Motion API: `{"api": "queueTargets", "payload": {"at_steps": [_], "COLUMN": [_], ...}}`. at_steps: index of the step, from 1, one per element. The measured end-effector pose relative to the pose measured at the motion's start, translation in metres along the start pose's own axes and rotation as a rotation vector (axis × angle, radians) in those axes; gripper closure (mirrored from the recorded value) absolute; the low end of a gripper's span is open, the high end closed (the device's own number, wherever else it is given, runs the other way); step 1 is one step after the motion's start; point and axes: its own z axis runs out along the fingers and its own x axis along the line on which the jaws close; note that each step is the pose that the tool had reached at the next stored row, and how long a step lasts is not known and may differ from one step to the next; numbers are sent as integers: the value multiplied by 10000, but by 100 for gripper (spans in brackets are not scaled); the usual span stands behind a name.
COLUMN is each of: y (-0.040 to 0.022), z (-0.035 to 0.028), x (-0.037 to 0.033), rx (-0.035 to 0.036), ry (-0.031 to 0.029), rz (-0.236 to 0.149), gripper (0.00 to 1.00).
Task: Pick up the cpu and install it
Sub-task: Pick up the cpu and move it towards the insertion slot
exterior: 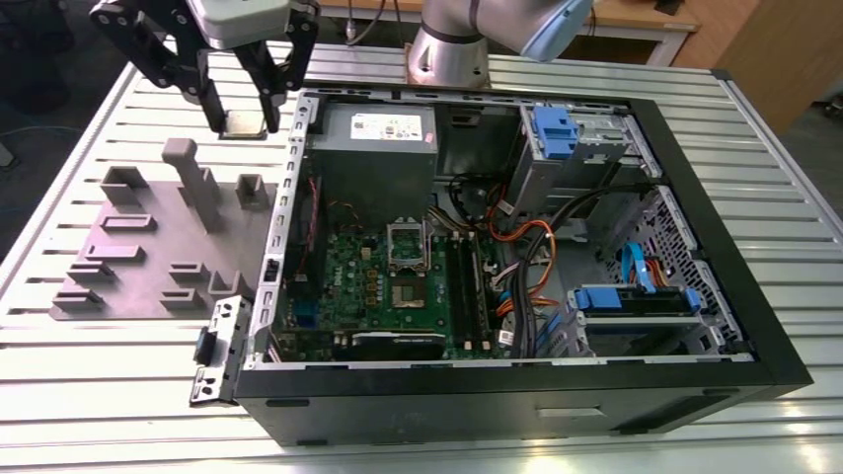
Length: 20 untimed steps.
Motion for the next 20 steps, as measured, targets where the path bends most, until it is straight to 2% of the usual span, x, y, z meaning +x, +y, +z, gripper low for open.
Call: {"api": "queueTargets", "payload": {"at_steps": [10,20], "y": [-49,-58], "z": [11,23], "x": [-22,-227], "rx": [0,0], "ry": [-2,-1], "rz": [24,27], "gripper": [53,53]}}
